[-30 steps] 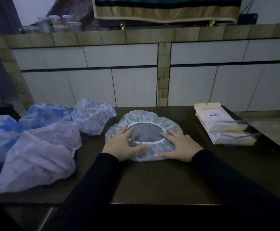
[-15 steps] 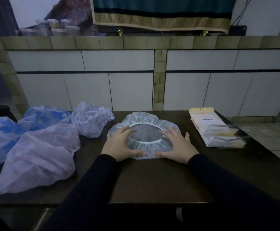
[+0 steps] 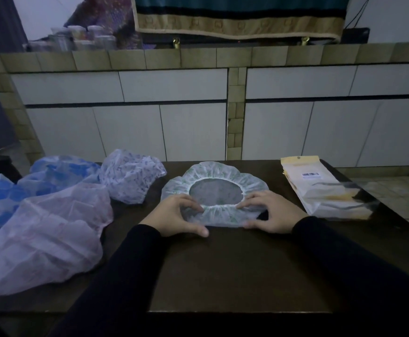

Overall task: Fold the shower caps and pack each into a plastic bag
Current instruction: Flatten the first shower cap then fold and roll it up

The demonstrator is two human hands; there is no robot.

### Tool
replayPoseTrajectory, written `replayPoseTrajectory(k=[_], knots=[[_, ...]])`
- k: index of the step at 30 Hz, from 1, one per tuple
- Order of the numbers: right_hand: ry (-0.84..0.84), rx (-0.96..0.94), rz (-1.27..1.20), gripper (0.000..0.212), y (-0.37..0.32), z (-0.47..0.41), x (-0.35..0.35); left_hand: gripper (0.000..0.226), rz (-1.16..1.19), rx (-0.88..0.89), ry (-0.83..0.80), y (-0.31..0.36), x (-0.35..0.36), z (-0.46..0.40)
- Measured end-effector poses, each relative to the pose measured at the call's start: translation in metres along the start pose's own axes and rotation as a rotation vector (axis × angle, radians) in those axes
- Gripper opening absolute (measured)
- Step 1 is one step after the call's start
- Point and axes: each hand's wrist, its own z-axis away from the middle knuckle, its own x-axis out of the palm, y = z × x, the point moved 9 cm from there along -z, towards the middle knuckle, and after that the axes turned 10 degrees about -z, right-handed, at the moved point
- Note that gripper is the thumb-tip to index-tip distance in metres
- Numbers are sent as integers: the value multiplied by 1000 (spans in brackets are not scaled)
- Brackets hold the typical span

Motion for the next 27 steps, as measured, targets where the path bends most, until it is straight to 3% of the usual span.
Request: replayPoseTrajectory(k=[2,5,8,10,13,18,21,24,27], knots=[[75,-10,8,40,-2,-7,-4,68,11,-24,9,-2,-1,0],[156,47,-86,43,4,-14,-11,35,21,-36,74,-3,-8,-2],[137,51,-163,19,14,-16,-9,7,86,-51,167,-7,-18,-1],[154,18,-153,28,16,-16,-11,8,109,-39,213,-7,-25,1],[226,16,-207,15,17,-16,-17,14,119,-35,242,-5,-31,3],[353,51,-365,21,13,-14,-27,26,20,-25,424,-2,-50,7],[424,165,-314,27,16,-19,-37,30,-23,-74,410,-2,-51,1],[244,445,-184,34,28,-28,-30,34,-41,-170,312,-10,-44,-9],[183,553,-85,38,32,-36,-29,31,-30,-239,248,-22,-41,-12]])
